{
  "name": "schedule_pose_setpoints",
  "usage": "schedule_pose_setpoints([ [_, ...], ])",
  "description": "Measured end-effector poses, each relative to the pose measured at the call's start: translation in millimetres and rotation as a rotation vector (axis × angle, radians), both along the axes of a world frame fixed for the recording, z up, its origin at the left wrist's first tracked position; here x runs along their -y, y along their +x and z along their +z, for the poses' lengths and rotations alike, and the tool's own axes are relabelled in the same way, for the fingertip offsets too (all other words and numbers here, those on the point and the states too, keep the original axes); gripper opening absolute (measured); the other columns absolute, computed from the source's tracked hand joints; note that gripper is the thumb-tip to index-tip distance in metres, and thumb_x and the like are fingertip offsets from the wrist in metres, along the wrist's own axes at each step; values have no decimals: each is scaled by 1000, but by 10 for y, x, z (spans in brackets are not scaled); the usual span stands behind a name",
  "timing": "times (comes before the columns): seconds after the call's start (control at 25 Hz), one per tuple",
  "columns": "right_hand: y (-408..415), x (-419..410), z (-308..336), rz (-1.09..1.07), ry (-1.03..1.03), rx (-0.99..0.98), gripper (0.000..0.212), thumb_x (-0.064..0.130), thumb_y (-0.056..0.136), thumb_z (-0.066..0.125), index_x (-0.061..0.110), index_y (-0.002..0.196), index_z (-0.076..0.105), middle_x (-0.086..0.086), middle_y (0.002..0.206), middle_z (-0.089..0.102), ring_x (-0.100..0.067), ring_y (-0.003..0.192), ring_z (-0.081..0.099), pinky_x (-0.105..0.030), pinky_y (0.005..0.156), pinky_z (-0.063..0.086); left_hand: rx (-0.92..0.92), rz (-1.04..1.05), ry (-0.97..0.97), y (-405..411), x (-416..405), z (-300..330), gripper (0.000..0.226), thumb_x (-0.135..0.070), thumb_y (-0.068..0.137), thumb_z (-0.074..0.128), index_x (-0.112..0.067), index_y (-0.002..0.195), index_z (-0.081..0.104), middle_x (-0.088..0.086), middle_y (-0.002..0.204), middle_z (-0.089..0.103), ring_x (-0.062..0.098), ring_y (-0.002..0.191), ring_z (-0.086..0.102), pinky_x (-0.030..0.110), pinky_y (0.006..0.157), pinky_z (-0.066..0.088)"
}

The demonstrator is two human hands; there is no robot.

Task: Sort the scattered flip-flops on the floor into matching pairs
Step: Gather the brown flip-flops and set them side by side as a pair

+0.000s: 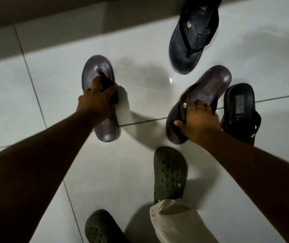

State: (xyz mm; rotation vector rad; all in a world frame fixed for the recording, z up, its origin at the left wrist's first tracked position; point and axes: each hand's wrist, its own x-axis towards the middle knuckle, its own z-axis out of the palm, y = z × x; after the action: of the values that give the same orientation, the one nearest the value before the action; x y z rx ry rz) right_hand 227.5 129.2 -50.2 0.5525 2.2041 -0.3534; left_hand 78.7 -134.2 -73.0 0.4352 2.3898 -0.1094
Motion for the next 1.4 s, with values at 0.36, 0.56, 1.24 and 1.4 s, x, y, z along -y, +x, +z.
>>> schedule_pose_setpoints([
  [0.36, -370, 750, -135, -20, -92, -91, 41, 23, 95, 46, 9, 133, 41, -21, 142, 42, -42, 134, 37, -55, 104, 37, -59, 462, -44, 256, 648, -16, 70, -66, 73, 59, -30, 131, 46, 19, 140, 42, 45, 111, 57, 50, 93, 52],
  [0.56, -976, 1129, -134, -5, -256, -286, 29, 16, 93, 48, 6, 120, 51, -20, 128, 52, -40, 118, 50, -44, 95, 43, 27, 785, -234, 713, 1173, -78, 79, -76, 71, 52, -7, 109, 61, 27, 114, 64, 42, 110, 59, 41, 88, 47],
  [1.24, 348, 2037, -11, 14, -268, -215, 104, 55, 79, 64, 8, 151, 7, -25, 159, 8, -42, 146, 10, -53, 116, 22, -58, 51, 144, -471, -113, -29, 100, -69, 74, 58, -19, 152, 21, 15, 162, 16, 39, 148, 17, 56, 116, 26],
  [1.4, 568, 2450, -101, -9, -285, -83, 109, 54, 79, 65, 8, 150, -3, -24, 159, -8, -41, 147, -3, -56, 116, 11, 54, -58, 90, -441, 35, -370, 89, -68, 84, 42, -19, 153, 17, 20, 163, 2, 42, 150, -2, 59, 119, 16],
])
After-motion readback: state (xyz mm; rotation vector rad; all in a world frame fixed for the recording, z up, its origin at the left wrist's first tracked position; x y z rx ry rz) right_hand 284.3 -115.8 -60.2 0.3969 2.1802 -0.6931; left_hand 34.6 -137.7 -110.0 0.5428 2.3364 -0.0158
